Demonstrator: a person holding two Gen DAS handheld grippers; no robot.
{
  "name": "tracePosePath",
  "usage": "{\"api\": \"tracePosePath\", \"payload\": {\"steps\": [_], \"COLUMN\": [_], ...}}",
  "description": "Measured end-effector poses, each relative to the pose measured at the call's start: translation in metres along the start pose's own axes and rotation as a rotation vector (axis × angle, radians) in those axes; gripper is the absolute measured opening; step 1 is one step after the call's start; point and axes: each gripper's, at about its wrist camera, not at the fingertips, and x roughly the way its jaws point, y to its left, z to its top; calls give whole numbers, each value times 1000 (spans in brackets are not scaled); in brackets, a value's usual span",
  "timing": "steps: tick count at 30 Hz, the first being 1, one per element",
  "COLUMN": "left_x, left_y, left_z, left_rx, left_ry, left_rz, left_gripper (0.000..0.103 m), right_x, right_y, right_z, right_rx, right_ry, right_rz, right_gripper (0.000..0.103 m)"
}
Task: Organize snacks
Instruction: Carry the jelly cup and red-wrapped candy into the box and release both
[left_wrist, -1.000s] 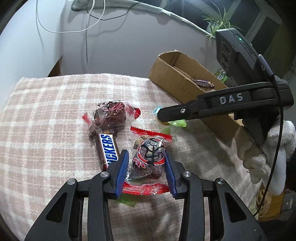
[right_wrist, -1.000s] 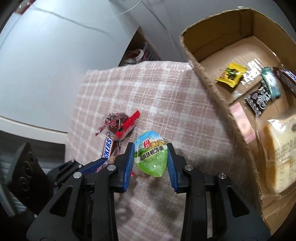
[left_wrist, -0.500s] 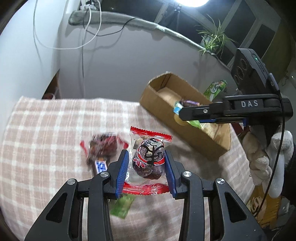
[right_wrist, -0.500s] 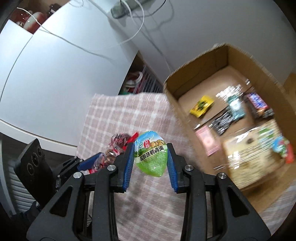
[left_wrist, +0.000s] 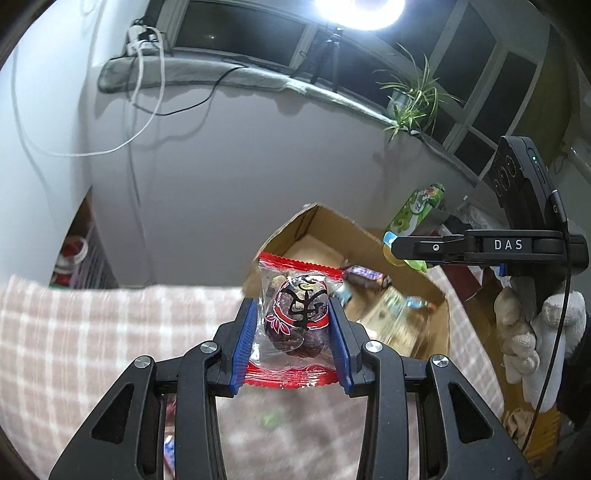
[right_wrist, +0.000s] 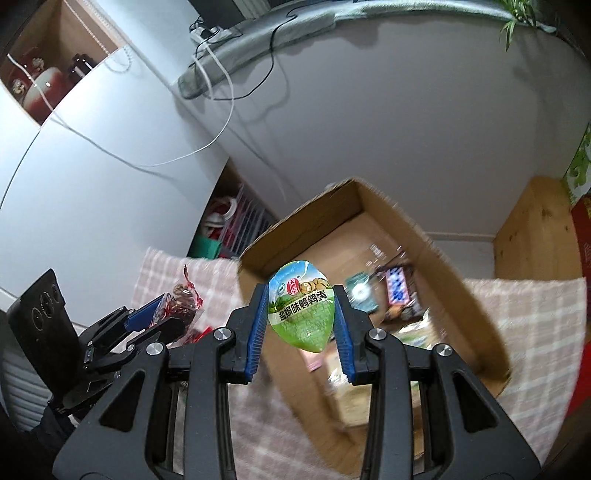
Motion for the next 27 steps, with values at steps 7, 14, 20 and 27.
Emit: {"api": "tracePosePath", "payload": {"steps": [7,14,20,27], "left_x": [31,51,63,69], "left_y": [-17,-26,-35,-40], "left_z": [18,20,16,14], "left_rx": [18,15,14,23], "left_ry": [19,47,69,98], "left_rz": [-11,-5,0,9], "left_gripper": [36,36,37,42], "right_x": [10,32,44,46], "right_y": [-13,-29,-36,-35], "right_z": [18,22,20,17], "right_rx": [2,21,47,43], "right_ry": [-3,27,49,56], "right_rz": [-36,-61,-73,-96], "right_gripper": [35,35,40,42]}}
